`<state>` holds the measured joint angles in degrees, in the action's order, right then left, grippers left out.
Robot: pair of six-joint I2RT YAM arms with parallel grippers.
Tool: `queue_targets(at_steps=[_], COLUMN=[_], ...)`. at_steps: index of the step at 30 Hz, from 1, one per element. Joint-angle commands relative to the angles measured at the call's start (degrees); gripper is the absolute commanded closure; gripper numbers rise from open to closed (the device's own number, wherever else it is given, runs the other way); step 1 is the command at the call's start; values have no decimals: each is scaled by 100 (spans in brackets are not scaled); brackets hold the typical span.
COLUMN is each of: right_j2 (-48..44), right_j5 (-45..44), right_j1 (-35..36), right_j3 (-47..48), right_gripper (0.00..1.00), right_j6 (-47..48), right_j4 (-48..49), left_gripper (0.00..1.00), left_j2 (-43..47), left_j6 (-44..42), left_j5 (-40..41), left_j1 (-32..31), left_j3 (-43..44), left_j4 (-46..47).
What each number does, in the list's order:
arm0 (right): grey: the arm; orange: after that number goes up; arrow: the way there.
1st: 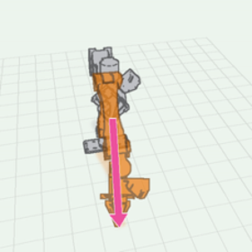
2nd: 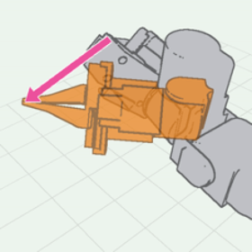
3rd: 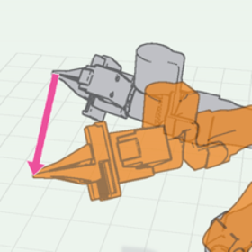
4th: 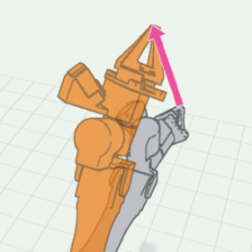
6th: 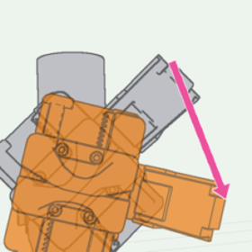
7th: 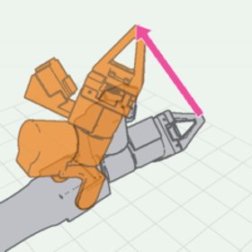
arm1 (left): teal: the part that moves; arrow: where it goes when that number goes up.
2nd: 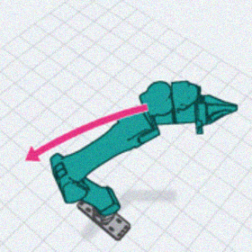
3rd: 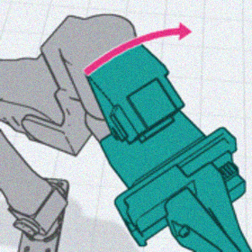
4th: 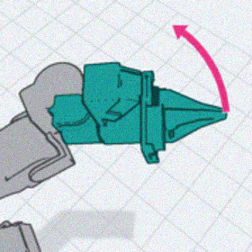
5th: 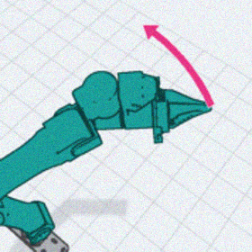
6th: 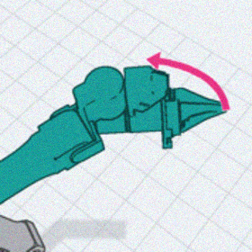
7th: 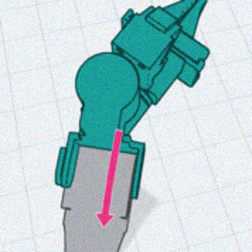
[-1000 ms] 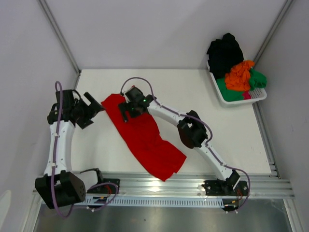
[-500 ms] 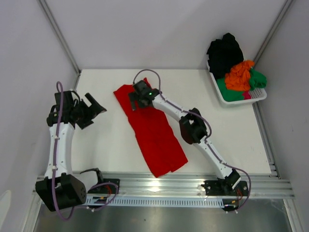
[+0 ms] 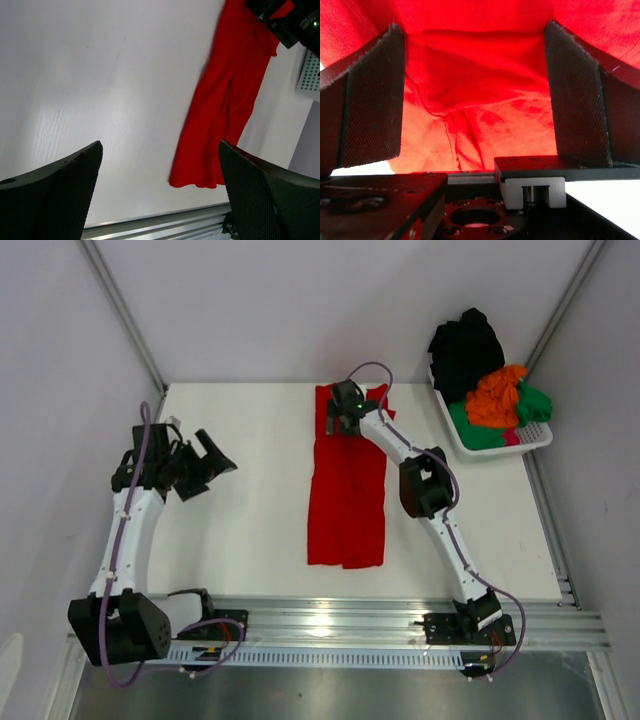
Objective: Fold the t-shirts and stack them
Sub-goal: Fold the tshirt
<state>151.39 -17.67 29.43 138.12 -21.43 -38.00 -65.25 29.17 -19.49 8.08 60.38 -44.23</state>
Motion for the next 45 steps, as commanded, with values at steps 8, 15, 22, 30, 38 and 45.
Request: queue_targets(at_steps=[8,15,22,30,38,45], right_j2=[-495,-2384,-5090,-7534,-8766,-9268], right_j5=[492,45,2744,4196,4612,3368], right_j1=[36,300,-304,-1618,-2194,-1547], right_j3=[-384,14,-2584,-6780,-9709,-9771], right_gripper=[1,1,1,1,1,1], right_j6=[-283,1077,1029,45,-2388,-1181], right_j4=[-796,-262,1325,2619,4717,3043], left_gripper=[1,0,0,1,1,2], left_j2=[364,619,531,426,558,338], left_j6=[-393,-746,-772,-1071,-711,80], left_j5=[-231,-608,-1487,-1453,-1276,-1567], left_j1=[-736,-1308,-1537,-1994,-2196,-2257], left_j3=[-106,35,-87,-571,-1054,-1467], left_j4=[626,924,1688,2120,2251,2472])
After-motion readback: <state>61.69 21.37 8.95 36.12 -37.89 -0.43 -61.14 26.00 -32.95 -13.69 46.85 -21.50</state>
